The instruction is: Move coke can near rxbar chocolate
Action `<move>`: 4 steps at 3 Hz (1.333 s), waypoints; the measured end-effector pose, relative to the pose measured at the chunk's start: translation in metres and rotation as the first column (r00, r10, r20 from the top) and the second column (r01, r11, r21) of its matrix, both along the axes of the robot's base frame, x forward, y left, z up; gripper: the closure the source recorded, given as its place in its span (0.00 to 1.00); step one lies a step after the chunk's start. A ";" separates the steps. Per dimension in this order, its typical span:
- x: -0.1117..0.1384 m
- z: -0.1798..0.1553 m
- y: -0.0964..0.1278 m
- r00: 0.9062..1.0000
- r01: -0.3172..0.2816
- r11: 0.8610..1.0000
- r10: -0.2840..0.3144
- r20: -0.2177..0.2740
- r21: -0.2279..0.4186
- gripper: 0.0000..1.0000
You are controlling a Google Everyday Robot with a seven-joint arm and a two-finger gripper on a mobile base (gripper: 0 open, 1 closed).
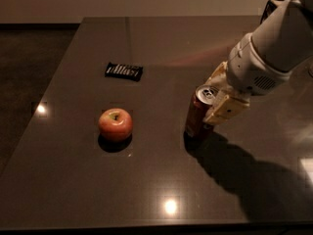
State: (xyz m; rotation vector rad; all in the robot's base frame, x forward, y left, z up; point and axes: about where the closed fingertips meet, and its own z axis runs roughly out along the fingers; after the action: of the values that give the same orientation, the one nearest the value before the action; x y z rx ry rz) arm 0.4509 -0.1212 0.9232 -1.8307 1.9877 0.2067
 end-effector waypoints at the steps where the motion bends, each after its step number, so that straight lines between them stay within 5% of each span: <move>1: 0.030 0.012 0.009 0.999 0.045 0.999 -0.045 0.002 0.012 1.00; 4: 0.135 0.024 0.027 0.984 0.180 0.984 -0.180 -0.003 0.006 1.00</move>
Offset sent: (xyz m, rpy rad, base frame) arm 0.1126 0.0175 0.0326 0.0049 -0.0033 -0.1582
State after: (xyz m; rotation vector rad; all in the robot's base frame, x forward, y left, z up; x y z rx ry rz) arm 0.5859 -0.0941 0.9474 -1.6361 2.1372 0.1601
